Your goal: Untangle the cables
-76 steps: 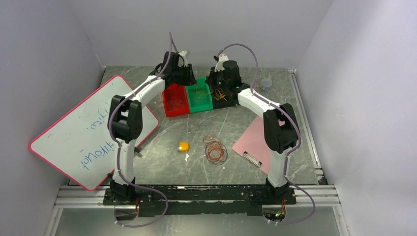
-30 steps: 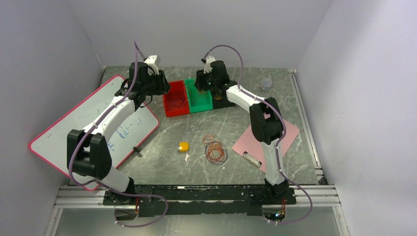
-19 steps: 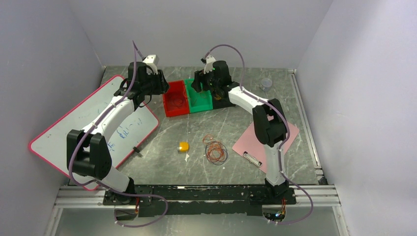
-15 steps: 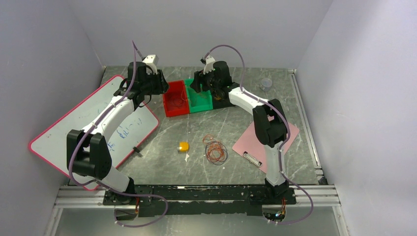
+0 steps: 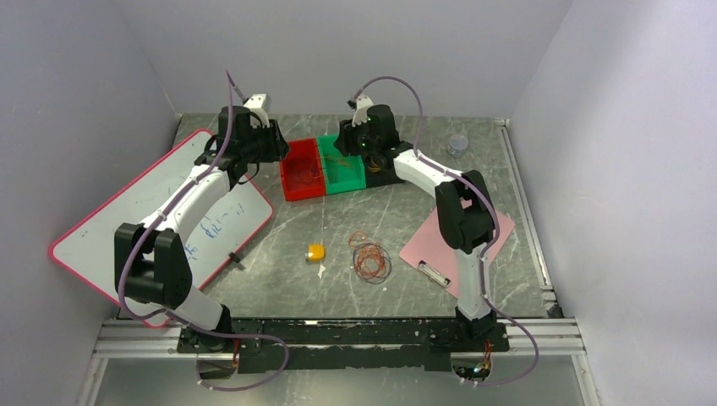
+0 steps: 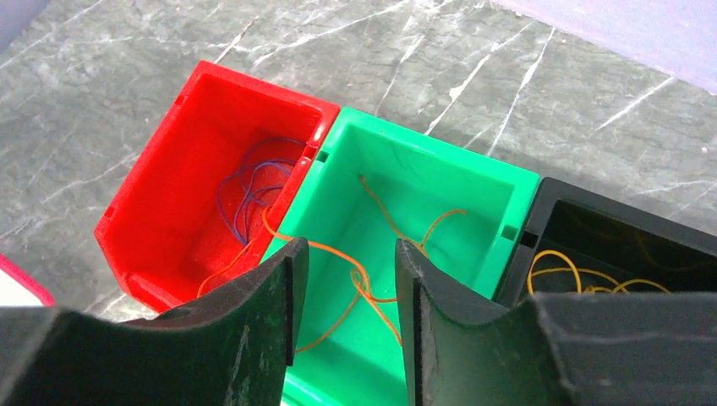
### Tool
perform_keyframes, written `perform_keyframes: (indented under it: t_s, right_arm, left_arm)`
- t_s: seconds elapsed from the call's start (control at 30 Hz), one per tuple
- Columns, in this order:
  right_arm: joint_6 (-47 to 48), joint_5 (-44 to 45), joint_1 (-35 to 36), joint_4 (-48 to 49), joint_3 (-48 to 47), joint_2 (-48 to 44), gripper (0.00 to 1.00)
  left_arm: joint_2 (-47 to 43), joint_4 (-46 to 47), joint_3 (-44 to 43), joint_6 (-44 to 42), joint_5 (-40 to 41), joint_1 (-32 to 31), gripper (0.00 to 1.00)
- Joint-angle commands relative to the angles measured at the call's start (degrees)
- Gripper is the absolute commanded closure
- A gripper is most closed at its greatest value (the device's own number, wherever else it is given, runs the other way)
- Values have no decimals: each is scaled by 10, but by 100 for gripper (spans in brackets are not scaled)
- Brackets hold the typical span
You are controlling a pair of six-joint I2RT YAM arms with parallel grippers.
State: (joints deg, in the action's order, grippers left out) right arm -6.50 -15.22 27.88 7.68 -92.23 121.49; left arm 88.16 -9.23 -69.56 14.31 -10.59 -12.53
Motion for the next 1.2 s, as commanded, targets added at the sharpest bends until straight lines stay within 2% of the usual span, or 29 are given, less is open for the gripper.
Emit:
perform_keyframes:
  t_s: [0.0,0.27,0.47,0.67,0.9,1.17]
  right_arm:
    - [36,-16,21,-1,11,-36,53]
    - [125,15,45,-65,-2,-23,53]
    - [232,68,53,-123,-47,5,52]
    - [294,75,55,-141,-61,19,49]
    - [318,44,61,-151,-74,41,47]
    - [314,66,67,-142,-105,83,50]
  left_arm:
    - [-20,18,4,0,-14,8,59]
    - [-20,16,4,0,-14,9,59]
    - [-20,14,3,-2,-12,10,60]
    - [-18,14,2,0,-17,13,60]
    - [-18,13,2,0,-18,15,60]
    - [-18,13,2,0,-20,17,60]
